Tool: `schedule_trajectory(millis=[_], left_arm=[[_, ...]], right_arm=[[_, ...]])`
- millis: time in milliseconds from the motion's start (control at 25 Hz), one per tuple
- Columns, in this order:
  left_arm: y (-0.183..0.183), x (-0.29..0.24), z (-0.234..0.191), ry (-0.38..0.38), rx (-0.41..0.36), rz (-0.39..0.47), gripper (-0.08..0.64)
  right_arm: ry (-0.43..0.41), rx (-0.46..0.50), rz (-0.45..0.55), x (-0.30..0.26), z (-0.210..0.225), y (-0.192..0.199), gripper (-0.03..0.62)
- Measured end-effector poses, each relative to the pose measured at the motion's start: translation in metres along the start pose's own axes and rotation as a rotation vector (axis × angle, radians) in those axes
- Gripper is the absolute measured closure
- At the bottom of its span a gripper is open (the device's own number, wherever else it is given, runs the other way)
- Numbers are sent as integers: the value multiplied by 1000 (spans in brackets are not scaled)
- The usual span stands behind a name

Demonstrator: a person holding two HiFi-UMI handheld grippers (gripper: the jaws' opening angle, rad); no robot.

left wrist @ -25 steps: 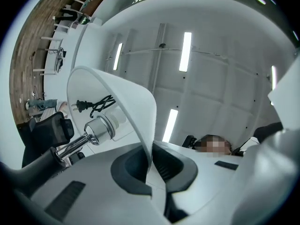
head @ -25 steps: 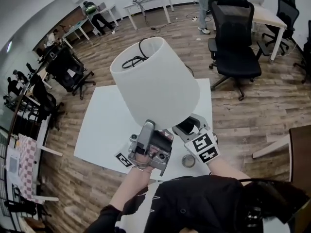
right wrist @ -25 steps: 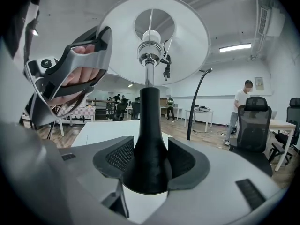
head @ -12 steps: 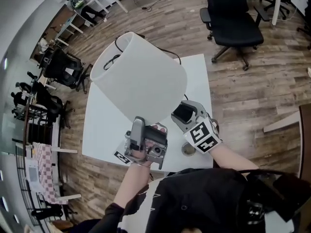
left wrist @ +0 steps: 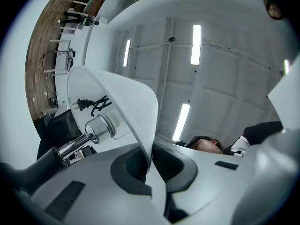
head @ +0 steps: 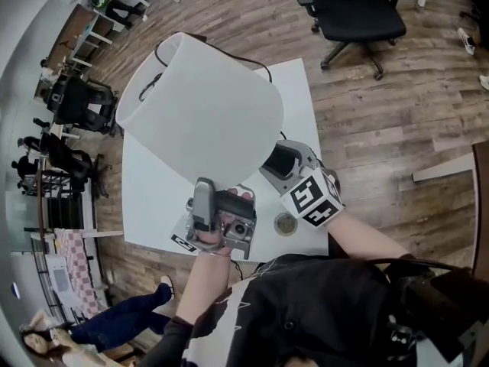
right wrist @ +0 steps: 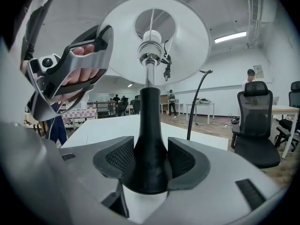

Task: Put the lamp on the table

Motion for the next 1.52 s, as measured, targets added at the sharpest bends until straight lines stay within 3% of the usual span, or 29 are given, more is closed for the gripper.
schedule_trajectory(millis=[920,1520], left_arm=[[11,12,-27,-68,33,-54,546],[25,11,-34,-58,35,-95,546]], right_arm=[[45,-56,-33,-5,0,36,357],[61,-71,-49,2,0,48,357]])
Point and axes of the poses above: the fingertips, and each gripper's own axes: x backward along the fingers, z to its right, y out of its underside, the point moved 8 cm from there along x, backward along the fingers, and after that the axes turned 15 degrees about -y, right-handed, at the moved point
